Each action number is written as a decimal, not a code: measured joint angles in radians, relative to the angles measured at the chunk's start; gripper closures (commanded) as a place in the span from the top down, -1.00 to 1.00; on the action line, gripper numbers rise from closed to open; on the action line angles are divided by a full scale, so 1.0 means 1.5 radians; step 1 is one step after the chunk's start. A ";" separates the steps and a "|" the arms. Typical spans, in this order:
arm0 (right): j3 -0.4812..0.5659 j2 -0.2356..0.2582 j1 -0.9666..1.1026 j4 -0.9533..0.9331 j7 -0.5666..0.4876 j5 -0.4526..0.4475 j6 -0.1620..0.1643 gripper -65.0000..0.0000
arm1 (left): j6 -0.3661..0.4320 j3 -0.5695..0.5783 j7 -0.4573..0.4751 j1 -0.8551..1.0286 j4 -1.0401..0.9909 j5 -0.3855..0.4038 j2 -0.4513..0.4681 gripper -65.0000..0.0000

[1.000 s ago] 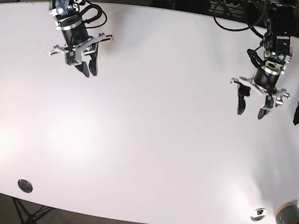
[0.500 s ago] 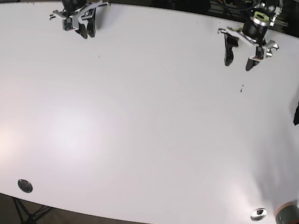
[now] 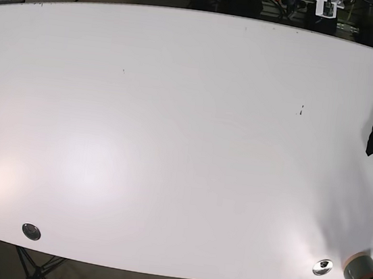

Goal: Fold the T-shirt properly

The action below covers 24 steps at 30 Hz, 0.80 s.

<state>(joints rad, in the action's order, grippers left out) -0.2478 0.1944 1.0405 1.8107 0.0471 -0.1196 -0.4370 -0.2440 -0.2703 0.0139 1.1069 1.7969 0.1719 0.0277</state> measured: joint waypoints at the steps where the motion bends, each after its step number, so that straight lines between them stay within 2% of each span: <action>1: 0.001 0.000 0.013 -0.006 0.001 0.000 -0.001 -0.67 | -0.001 0.000 -0.004 0.005 -0.015 0.001 0.000 0.12; 4: 0.004 0.002 0.039 -0.038 0.003 0.002 -0.001 -0.67 | 0.002 -0.003 -0.006 0.006 -0.073 0.000 0.000 0.12; 6: 0.008 0.013 0.041 -0.080 0.003 0.001 -0.006 -0.67 | 0.002 -0.003 0.002 0.003 -0.121 0.001 0.001 0.12; 8: 0.017 0.024 0.034 -0.124 0.000 0.000 -0.003 -0.67 | 0.001 -0.003 0.004 0.001 -0.163 0.002 0.002 0.12; 12: 0.048 0.045 -0.012 -0.228 -0.029 0.001 0.002 -0.67 | 0.000 -0.001 0.001 -0.035 -0.250 -0.002 0.003 0.12; 14: 0.067 0.048 -0.048 -0.283 -0.033 0.004 0.006 -0.67 | 0.005 0.000 -0.009 -0.076 -0.295 -0.007 0.002 0.12; 16: 0.080 0.048 -0.081 -0.334 -0.049 0.001 0.004 -0.67 | 0.000 0.001 0.007 -0.116 -0.338 -0.011 0.004 0.12; 20: 0.113 0.048 -0.148 -0.433 -0.058 0.005 0.007 -0.67 | 0.000 0.001 0.007 -0.187 -0.429 -0.079 0.003 0.12; 24: 0.147 0.049 -0.206 -0.509 -0.060 0.003 0.007 -0.67 | 0.000 -0.003 0.008 -0.237 -0.521 -0.090 0.000 0.12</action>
<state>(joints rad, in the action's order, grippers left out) -0.0277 0.2684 0.7319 1.0477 -0.0429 -0.1150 -0.4267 -0.2436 -0.2741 0.0265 0.7509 1.0153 0.0364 0.0273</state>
